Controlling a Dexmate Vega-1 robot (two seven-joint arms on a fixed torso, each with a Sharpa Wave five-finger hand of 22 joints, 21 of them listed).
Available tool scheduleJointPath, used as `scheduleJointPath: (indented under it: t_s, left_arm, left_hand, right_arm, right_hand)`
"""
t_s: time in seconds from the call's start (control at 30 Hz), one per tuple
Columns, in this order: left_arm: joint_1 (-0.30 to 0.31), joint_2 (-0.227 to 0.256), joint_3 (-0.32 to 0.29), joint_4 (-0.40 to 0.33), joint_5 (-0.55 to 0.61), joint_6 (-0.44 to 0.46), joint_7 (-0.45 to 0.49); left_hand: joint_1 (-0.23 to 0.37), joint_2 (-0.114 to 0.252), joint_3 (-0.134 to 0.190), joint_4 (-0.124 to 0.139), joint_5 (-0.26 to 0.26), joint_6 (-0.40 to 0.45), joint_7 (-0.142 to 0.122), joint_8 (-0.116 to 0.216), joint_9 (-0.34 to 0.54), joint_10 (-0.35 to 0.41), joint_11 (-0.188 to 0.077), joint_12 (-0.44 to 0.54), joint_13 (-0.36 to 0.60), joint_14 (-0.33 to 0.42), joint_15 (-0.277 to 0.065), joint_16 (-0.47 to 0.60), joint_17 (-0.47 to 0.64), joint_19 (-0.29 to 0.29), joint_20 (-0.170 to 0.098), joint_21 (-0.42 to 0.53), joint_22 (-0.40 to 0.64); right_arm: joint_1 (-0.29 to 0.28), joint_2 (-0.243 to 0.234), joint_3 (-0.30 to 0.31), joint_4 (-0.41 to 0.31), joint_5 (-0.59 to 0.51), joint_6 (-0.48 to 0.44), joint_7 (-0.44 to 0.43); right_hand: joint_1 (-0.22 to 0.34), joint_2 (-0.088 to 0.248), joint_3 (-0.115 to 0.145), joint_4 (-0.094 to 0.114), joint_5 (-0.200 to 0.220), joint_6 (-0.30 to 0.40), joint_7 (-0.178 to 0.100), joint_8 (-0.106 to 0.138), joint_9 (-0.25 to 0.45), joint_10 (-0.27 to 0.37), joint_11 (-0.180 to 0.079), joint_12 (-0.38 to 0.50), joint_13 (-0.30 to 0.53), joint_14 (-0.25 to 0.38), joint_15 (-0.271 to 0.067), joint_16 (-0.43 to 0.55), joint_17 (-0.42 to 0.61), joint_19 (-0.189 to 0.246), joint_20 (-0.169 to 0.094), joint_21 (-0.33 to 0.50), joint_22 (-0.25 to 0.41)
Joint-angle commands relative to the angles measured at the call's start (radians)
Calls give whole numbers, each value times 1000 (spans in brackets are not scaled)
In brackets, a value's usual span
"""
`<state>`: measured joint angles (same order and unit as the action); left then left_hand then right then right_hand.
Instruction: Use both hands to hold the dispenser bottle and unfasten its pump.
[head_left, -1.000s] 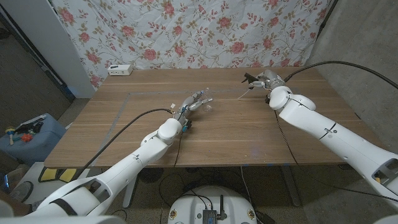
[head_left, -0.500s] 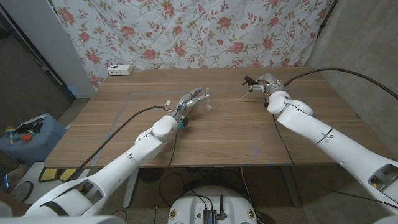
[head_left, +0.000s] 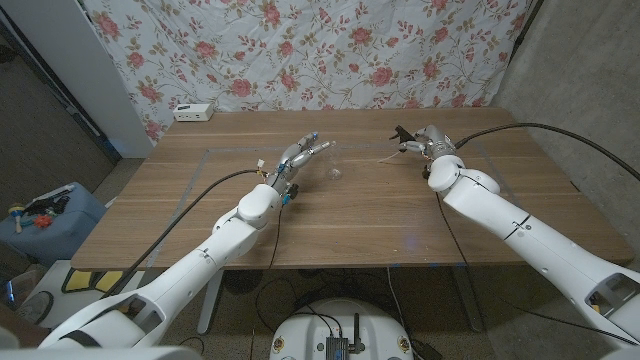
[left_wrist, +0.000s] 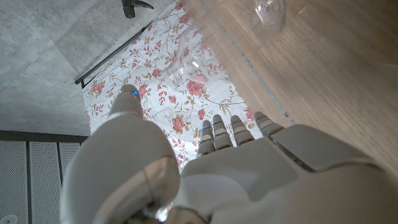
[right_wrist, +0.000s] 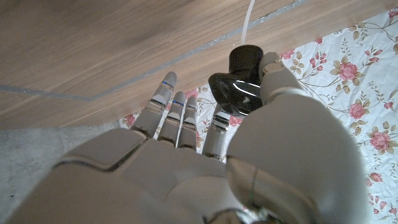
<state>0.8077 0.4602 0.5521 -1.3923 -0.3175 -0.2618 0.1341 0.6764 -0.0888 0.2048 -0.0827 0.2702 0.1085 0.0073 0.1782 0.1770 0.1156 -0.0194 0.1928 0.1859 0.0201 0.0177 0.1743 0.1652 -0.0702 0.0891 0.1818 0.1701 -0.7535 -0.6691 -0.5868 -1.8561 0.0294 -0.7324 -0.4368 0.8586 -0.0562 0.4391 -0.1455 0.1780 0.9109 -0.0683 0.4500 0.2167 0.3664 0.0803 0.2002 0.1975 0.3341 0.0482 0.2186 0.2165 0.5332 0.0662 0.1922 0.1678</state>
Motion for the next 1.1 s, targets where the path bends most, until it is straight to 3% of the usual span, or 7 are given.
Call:
scheduleJointPath:
  t_s: [0.03,0.37,0.93,1.1]
  left_arm:
    - [29,-1,-27,-19,-16,-16,29]
    - [44,-4,-44,-18,-23,-37,49]
    - [40,-25,-43,10,-31,-36,60]
    - [38,-30,-42,21,-33,-43,57]
  left_hand:
    - [-10,8,-4,5,5,14,1,11,-1,15,-5,12,3,11,-1,8,2,6,-4,6,1]
    - [-16,19,-7,11,6,26,-1,13,-1,29,-10,17,3,22,-5,10,2,11,-2,8,1]
    - [-22,37,-8,17,7,44,-3,15,-1,49,-15,23,3,38,-6,11,1,21,-5,10,1]
    - [-23,43,-8,18,7,48,-3,15,-1,55,-19,24,2,40,-6,10,1,22,-4,10,1]
  right_arm:
    - [-24,21,10,31,20,38,-31]
    - [-31,34,8,60,36,54,-37]
    - [-20,17,-12,77,45,59,-1]
    - [-10,8,-22,84,49,67,25]
  right_hand:
    - [-6,1,2,5,0,3,-8,3,2,4,1,-2,5,5,-3,0,2,1,-4,0,2]
    - [-12,1,-2,6,1,-7,-6,-1,2,-2,0,-5,5,1,-3,-1,3,-2,-7,-2,2]
    - [-19,-2,-2,3,5,-53,-6,-20,2,-35,1,-13,5,-26,6,-11,3,-19,-5,-6,2]
    - [-20,-4,0,1,6,-95,-5,-37,1,-55,4,-17,6,-43,13,-16,3,-34,-2,-9,3]
